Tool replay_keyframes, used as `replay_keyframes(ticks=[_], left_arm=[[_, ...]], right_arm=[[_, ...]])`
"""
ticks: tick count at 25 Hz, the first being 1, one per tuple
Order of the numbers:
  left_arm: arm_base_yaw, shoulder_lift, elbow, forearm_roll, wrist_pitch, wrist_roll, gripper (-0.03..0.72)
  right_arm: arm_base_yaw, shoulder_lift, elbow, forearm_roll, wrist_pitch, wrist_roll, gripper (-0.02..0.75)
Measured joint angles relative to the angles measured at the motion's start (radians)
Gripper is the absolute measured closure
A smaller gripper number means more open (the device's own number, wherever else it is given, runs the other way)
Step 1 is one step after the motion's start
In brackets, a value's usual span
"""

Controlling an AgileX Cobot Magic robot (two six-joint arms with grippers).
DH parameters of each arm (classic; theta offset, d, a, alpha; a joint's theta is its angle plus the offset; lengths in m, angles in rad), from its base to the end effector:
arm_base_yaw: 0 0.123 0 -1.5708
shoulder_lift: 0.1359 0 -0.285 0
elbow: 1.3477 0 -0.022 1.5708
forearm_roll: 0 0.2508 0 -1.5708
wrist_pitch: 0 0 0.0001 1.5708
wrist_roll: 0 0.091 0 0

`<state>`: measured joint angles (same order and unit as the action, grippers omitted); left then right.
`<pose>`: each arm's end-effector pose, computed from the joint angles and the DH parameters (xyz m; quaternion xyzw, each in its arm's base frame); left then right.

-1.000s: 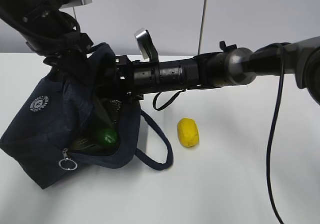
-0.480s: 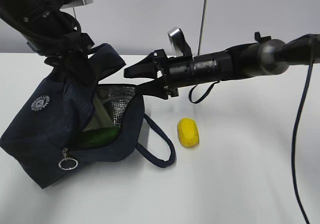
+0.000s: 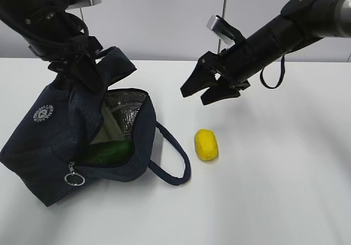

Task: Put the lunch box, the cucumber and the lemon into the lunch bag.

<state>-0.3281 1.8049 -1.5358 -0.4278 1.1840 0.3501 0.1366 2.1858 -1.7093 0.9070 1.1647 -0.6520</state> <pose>0.3423 -0.1535 0.2833 0.2672 0.9365 -0.2026 0.1022 0.4353 0.1263 0.1952 -0.1887 0.8951 0.3887 0.1102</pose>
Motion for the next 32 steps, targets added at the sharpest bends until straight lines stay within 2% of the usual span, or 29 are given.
replay_keyframes(ticks=[6,14,19,22,26,32], left_arm=[[0.0,0.0,0.0,0.0,0.0,0.0,0.691],[0.0,0.0,0.0,0.0,0.0,0.0,0.691],[0.0,0.0,0.0,0.0,0.0,0.0,0.691],[0.0,0.0,0.0,0.0,0.0,0.0,0.691],[0.0,0.0,0.0,0.0,0.0,0.0,0.691],[0.0,0.0,0.0,0.0,0.0,0.001,0.691]], right_arm=[[0.041,-0.015,0.0,-0.331,0.017,0.236,0.158],[0.139,-0.015,0.0,-0.544,0.013,0.397,0.158],[0.18,-0.015,0.0,-0.6,-0.005,0.46,0.16],[0.194,-0.015,0.0,-0.627,-0.026,0.487,0.188],[0.194,-0.015,0.0,-0.627,-0.045,0.498,0.229],[0.194,0.01,0.0,-0.621,-0.045,0.502,0.235]])
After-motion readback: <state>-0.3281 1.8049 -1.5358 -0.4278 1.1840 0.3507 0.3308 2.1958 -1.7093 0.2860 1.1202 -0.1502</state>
